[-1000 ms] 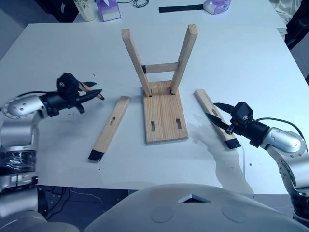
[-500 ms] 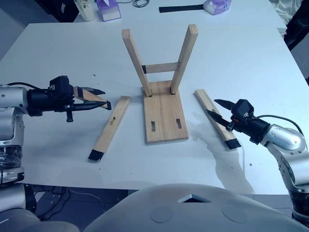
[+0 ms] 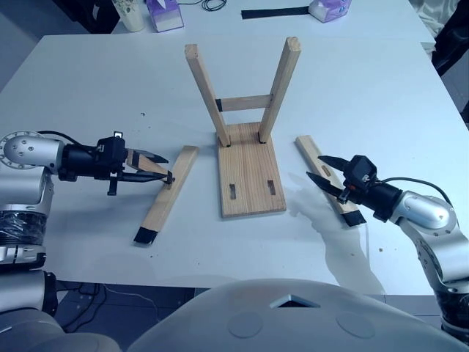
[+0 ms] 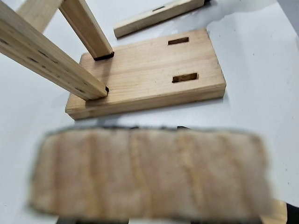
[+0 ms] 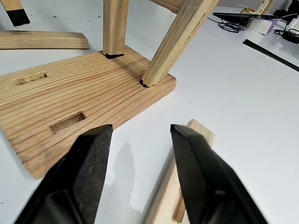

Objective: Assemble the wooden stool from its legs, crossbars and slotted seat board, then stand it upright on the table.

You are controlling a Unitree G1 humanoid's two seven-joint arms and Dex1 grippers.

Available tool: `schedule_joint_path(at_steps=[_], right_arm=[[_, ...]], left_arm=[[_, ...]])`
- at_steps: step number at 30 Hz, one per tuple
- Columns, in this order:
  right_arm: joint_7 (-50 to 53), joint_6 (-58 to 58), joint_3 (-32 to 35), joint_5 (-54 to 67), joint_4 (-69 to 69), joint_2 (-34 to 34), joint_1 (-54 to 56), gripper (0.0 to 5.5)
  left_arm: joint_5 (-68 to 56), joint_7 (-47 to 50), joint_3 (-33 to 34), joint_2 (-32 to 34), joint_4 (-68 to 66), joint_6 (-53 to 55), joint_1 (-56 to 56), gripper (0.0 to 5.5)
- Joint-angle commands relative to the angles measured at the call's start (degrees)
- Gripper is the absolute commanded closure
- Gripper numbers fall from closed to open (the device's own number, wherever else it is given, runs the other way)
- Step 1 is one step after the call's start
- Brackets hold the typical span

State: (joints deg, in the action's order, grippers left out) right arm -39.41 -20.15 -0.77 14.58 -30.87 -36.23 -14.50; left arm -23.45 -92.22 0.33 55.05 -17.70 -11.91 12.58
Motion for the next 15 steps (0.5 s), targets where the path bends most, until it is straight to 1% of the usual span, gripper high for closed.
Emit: schedule_joint_path(at_steps=[1,8,15], right_arm=[[-0.14,-0.04,-0.61,-0.31,-0.93,-0.29,-0.02,3.23],[-0.25,-0.42,-0.49,0.48,-1.64,-0.32,-0.14,3.23],[-0.1,-0.64,-0.99,1.14,-2.18,0.16,0.3,3.23]], left_arm=[[0.43,-0.26,-1.49,1.44,-0.58,-2.44,0.33,4.2],[0.37,-0.26,-4.95,3.4,-1.32,-5.69,-0.58,4.2],[0.61,-0.27,-11.74,4.58,-3.29,-6.67,2.54,4.2]])
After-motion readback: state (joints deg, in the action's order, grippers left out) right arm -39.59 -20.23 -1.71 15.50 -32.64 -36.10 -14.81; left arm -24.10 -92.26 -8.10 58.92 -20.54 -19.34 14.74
